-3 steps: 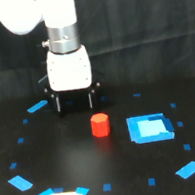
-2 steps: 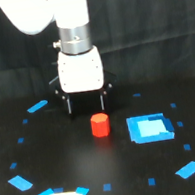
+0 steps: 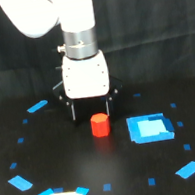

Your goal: Pick up the red object from the table

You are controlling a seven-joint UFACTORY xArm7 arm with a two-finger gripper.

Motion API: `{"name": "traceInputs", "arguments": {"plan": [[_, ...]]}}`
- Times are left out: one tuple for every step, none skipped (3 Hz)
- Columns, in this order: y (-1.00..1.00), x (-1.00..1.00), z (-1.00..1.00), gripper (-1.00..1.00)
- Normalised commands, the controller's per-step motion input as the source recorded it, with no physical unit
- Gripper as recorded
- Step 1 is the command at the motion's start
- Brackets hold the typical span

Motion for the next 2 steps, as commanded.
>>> {"name": "traceInputs", "arguments": {"plan": [[-1.0, 0.45, -0.63, -0.25], [-1.0, 1.0, -0.39, -1.0]]}}
